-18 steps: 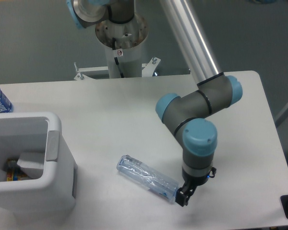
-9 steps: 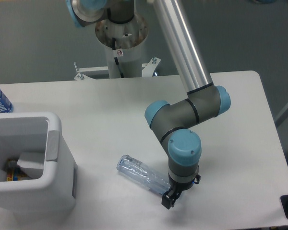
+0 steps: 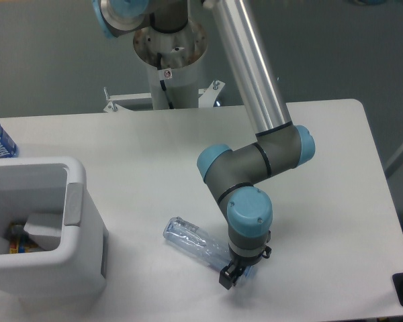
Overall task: Place the trash in the trash can
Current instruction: 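Lower the gripper and close it around the bottle near the cap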
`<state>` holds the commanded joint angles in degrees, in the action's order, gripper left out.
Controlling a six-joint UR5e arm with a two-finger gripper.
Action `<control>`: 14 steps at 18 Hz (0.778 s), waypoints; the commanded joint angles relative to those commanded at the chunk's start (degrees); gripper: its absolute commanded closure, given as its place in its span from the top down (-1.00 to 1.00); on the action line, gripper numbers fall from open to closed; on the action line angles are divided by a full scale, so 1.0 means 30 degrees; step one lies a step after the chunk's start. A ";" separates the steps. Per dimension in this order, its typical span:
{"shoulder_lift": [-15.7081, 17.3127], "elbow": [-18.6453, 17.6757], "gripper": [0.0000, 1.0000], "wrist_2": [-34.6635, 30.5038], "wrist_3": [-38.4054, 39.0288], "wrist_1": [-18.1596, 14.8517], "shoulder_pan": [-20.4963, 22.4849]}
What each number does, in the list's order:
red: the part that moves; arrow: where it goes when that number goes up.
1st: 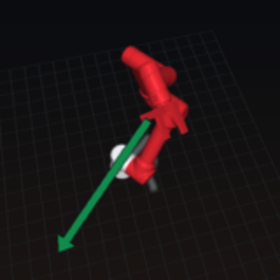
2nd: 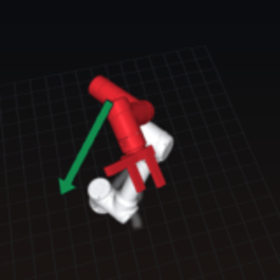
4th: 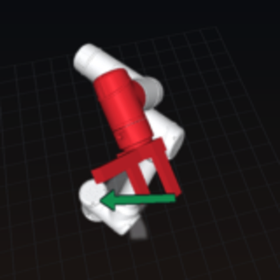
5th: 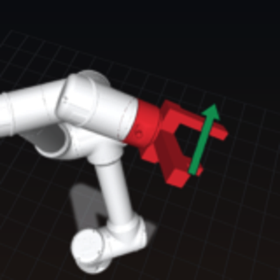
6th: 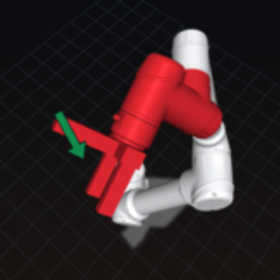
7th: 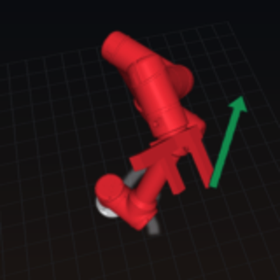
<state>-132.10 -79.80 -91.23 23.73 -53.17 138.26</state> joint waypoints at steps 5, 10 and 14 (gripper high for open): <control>0.0000 -0.0029 0.62 0.0029 0.0000 -0.0001 -0.0030; 0.0000 0.0000 0.47 0.0029 0.0000 -0.0001 -0.0030; 0.0146 0.0029 0.22 0.0029 0.0000 0.0028 -0.0060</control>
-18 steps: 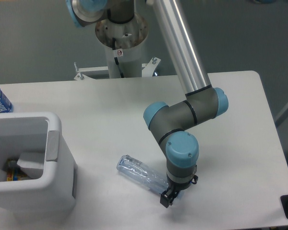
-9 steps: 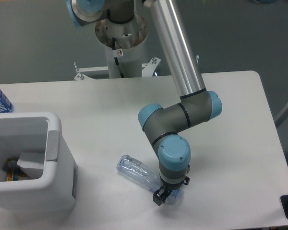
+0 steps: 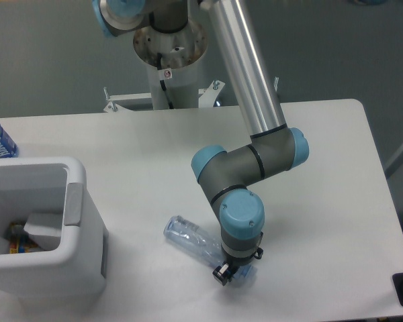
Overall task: Place the trash in the trash can
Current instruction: 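Lower the gripper and close it around the bottle near the cap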
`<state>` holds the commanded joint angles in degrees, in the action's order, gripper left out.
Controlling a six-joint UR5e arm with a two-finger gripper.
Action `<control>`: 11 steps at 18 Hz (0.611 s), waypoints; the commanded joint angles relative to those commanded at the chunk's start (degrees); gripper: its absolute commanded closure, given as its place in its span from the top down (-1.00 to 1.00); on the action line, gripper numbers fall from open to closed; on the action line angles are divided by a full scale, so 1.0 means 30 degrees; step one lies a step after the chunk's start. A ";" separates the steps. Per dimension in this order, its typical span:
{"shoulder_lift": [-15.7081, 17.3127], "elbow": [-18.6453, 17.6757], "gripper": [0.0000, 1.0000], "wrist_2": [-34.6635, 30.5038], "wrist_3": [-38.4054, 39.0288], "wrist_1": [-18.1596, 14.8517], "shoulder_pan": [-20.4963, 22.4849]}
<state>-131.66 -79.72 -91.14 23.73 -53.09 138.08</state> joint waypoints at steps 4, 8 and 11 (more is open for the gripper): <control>0.0001 0.0000 0.16 0.0000 -0.0058 0.0000 0.0029; 0.0176 0.0030 0.11 0.0000 -0.0146 -0.0029 0.0000; 0.0614 0.0291 0.11 0.0029 -0.0293 -0.0029 0.0029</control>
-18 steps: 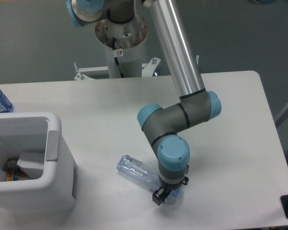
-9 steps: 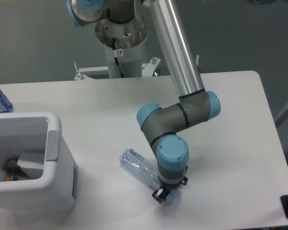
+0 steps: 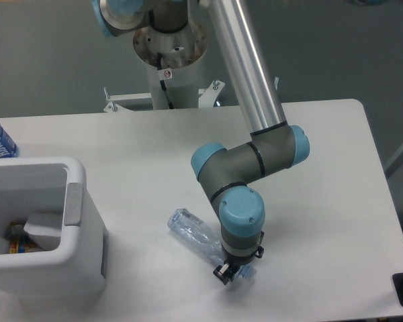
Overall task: Place the trash in the trash can
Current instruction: 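Lower the gripper and close it around the bottle near the cap, then lift the bottle and carry it over the white bin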
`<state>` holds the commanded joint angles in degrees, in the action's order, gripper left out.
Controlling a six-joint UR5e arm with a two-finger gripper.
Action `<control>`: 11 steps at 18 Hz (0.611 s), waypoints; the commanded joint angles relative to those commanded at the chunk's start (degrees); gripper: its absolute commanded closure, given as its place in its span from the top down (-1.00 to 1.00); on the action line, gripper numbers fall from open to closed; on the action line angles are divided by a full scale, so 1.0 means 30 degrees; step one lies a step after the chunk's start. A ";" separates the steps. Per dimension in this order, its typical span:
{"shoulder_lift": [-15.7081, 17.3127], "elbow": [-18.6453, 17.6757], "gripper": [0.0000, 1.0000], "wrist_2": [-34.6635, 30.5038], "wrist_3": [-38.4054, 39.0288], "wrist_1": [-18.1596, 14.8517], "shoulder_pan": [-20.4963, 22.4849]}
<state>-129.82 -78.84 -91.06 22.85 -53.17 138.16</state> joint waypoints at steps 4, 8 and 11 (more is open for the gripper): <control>0.1374 0.1608 0.11 0.0263 0.0058 0.0322 0.0555; 0.2723 0.3484 0.11 0.2018 0.0205 0.1198 0.0995; 0.3953 0.4336 0.11 0.2343 0.0175 0.2514 0.0792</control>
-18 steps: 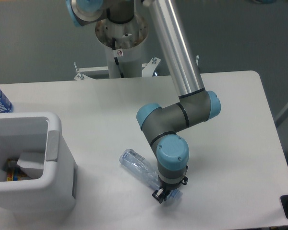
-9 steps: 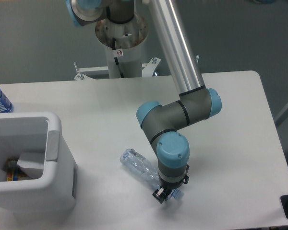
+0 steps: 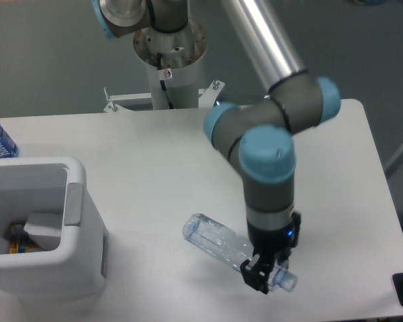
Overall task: Place the trash in the trash can
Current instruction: 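Lift the bottle and carry it over the white bin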
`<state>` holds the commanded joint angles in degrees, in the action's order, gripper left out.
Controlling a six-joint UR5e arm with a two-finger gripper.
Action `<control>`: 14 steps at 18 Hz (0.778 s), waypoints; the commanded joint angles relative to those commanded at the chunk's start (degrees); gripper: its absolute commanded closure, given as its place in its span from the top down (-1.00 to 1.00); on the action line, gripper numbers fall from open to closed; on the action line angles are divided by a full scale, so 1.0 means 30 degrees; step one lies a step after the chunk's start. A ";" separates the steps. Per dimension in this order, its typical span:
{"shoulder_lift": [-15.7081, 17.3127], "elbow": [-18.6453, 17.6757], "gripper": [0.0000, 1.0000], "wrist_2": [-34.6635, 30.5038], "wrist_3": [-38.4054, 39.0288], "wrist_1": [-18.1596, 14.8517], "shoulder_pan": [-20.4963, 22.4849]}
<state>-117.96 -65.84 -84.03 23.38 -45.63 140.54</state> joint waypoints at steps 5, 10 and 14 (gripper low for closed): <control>0.2343 0.0266 0.11 0.0177 -0.0058 0.0708 -0.1520; 0.3986 0.0004 0.11 0.0177 -0.0175 0.0708 -0.3862; 0.4135 -0.0057 0.11 0.0119 -0.0524 0.0738 -0.5593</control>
<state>-105.56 -66.01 -83.67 21.81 -43.42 123.76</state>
